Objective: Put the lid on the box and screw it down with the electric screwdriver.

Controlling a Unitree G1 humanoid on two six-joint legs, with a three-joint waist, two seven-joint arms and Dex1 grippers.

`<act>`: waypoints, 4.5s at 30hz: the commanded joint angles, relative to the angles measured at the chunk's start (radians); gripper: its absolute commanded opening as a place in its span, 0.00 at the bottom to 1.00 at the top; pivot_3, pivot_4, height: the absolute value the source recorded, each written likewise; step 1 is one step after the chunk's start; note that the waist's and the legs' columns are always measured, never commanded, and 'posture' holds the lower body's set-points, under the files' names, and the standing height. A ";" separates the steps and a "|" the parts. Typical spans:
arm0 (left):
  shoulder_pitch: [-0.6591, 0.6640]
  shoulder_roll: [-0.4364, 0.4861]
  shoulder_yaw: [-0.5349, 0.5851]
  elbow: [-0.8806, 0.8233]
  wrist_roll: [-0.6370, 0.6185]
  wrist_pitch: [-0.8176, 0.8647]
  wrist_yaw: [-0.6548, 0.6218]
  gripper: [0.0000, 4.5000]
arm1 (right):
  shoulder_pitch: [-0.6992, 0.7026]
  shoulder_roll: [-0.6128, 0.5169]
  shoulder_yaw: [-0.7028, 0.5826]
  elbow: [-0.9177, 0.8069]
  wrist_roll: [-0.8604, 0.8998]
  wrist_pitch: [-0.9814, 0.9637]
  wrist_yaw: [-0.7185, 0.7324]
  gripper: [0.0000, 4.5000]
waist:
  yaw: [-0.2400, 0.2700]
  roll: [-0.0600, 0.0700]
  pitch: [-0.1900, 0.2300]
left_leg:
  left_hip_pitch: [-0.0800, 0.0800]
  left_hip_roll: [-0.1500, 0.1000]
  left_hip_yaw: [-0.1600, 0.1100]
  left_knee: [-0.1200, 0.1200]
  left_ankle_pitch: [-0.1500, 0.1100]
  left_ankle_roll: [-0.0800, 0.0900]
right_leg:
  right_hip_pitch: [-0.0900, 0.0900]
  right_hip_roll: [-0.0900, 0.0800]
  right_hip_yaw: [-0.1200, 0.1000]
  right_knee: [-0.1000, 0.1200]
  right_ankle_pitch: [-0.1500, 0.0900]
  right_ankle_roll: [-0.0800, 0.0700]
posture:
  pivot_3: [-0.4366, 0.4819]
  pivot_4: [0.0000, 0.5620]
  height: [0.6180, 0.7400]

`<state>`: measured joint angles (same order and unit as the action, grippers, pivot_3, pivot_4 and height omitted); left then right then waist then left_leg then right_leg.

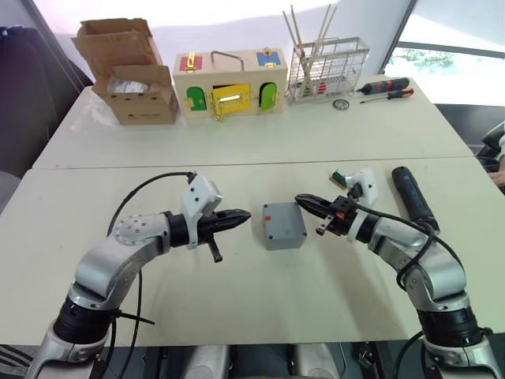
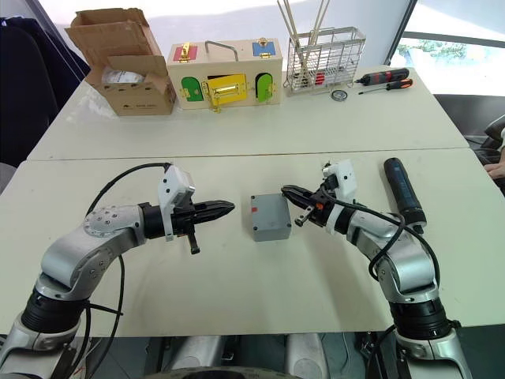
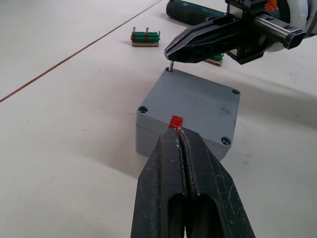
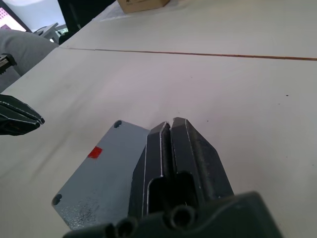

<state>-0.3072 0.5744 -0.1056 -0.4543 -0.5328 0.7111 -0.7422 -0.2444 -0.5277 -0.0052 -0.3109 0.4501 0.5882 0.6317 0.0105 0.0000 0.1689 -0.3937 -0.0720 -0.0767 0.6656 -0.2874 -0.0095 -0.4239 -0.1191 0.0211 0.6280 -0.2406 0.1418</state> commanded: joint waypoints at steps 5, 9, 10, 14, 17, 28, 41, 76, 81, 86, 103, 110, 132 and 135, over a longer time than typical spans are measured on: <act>0.003 -0.008 -0.009 -0.034 0.002 -0.011 0.004 0.00 | -0.009 0.010 -0.003 -0.005 -0.009 -0.016 0.002 0.01 | 0.000 0.000 0.000 | 0.000 0.000 0.000 0.000 0.000 0.000 | 0.000 0.000 0.000 0.000 0.000 0.000 | 0.48 0.27 0.95; 0.005 -0.009 -0.011 -0.031 0.004 -0.014 0.007 0.00 | -0.010 0.007 0.008 -0.004 -0.011 -0.011 0.015 0.01 | 0.000 0.000 0.000 | 0.000 0.000 0.000 0.000 0.000 0.000 | 0.000 0.000 0.000 0.000 0.000 0.000 | 0.48 0.27 0.95; 0.005 -0.009 -0.012 -0.031 0.004 -0.014 0.007 0.00 | -0.009 0.006 0.012 -0.005 -0.013 -0.011 0.019 0.01 | 0.000 0.000 0.000 | 0.000 0.000 0.000 0.000 0.000 0.000 | 0.000 0.000 0.000 0.000 0.000 0.000 | 0.48 0.27 0.95; 0.005 -0.012 -0.019 -0.028 0.007 -0.016 0.013 0.00 | -0.015 0.005 0.029 -0.002 -0.025 -0.019 0.024 0.06 | 0.000 0.000 0.000 | 0.000 0.000 0.000 0.000 0.000 0.000 | 0.000 0.000 0.000 0.000 0.000 0.000 | 0.48 0.27 0.95; 0.007 -0.016 -0.024 -0.031 0.007 -0.017 0.016 0.00 | -0.020 0.001 0.031 0.001 -0.041 -0.025 0.022 0.31 | 0.000 0.000 0.000 | 0.000 0.000 0.000 0.000 0.000 0.000 | 0.000 0.000 0.000 0.000 0.000 0.000 | 0.48 0.27 0.95; -0.050 -0.056 -0.039 -0.018 -0.010 -0.025 -0.004 0.00 | -0.018 -0.122 -0.093 -0.065 0.018 0.038 0.075 1.00 | 0.003 0.000 0.000 | 0.000 0.000 0.000 0.000 0.000 0.001 | 0.000 0.000 0.000 0.000 0.000 0.000 | 0.48 0.27 0.95; -0.119 -0.100 -0.212 -0.042 0.049 -0.064 -0.080 0.00 | -0.230 -0.766 -0.132 0.347 0.083 0.583 0.325 1.00 | -0.001 0.000 0.001 | -0.001 0.001 0.002 -0.001 -0.002 0.003 | 0.002 0.000 0.000 -0.006 0.000 0.000 | 0.48 0.27 0.95; 0.006 -0.166 -0.259 -0.152 0.118 -0.048 0.108 0.00 | -0.886 -0.417 0.491 1.551 -0.728 0.047 0.767 0.40 | -0.004 0.002 0.001 | -0.002 0.000 0.008 0.001 0.000 -0.001 | 0.000 -0.001 0.003 -0.009 0.001 0.000 | 0.48 0.27 0.95; -0.004 -0.160 -0.252 -0.129 0.123 -0.056 0.101 0.00 | -0.870 -0.410 0.456 1.554 -0.738 0.040 0.741 0.40 | -0.005 0.001 0.000 | -0.001 0.000 0.008 0.001 0.000 -0.001 | 0.002 -0.001 0.003 -0.009 0.001 0.000 | 0.48 0.27 0.95; -0.006 -0.133 -0.212 -0.122 0.109 -0.050 0.085 0.00 | -0.928 -0.426 0.301 1.524 -0.662 0.016 0.569 0.40 | -0.010 -0.001 0.000 | 0.002 -0.001 0.008 0.002 0.000 -0.001 | 0.006 -0.001 0.003 -0.010 0.001 0.000 | 0.48 0.27 0.95; -0.059 -0.129 -0.049 0.041 0.017 -0.073 0.026 0.00 | -0.258 0.272 -0.528 -0.109 0.036 0.108 -0.188 0.40 | -0.001 0.008 0.002 | -0.013 -0.002 0.000 0.004 0.004 -0.007 | -0.012 -0.002 0.001 0.003 0.001 0.000 | 0.48 0.27 0.95; -0.072 -0.190 -0.079 0.112 0.058 -0.105 0.046 0.00 | -0.154 0.424 -0.381 -0.257 0.112 0.075 -0.300 0.40 | -0.006 0.007 0.001 | -0.013 -0.001 -0.002 0.002 0.004 -0.007 | -0.012 -0.001 -0.001 0.004 0.001 0.000 | 0.48 0.27 0.95; -0.019 -0.256 -0.168 0.171 0.187 -0.174 0.072 0.00 | -0.072 0.323 -0.173 -0.224 0.112 0.007 -0.277 0.40 | -0.023 0.007 0.001 | -0.011 -0.001 -0.001 0.001 0.004 -0.007 | -0.012 0.001 -0.001 0.003 0.001 -0.001 | 0.48 0.27 0.95; -0.014 -0.255 -0.170 0.172 0.193 -0.179 0.069 0.00 | -0.065 0.319 -0.162 -0.212 0.106 -0.004 -0.273 0.40 | -0.023 0.007 0.001 | -0.011 -0.001 -0.001 0.001 0.004 -0.007 | -0.012 0.001 -0.001 0.003 0.001 -0.001 | 0.48 0.27 0.95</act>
<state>-0.3298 0.3124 -0.2630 -0.2730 -0.3547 0.5335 -0.6708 -0.2965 -0.2058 -0.1664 -0.4918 0.5361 0.6294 0.3451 -0.0126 0.0074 0.1703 -0.4048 -0.0732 -0.0781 0.6667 -0.2830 -0.0168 -0.4358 -0.1186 0.0203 0.6315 -0.2395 0.1413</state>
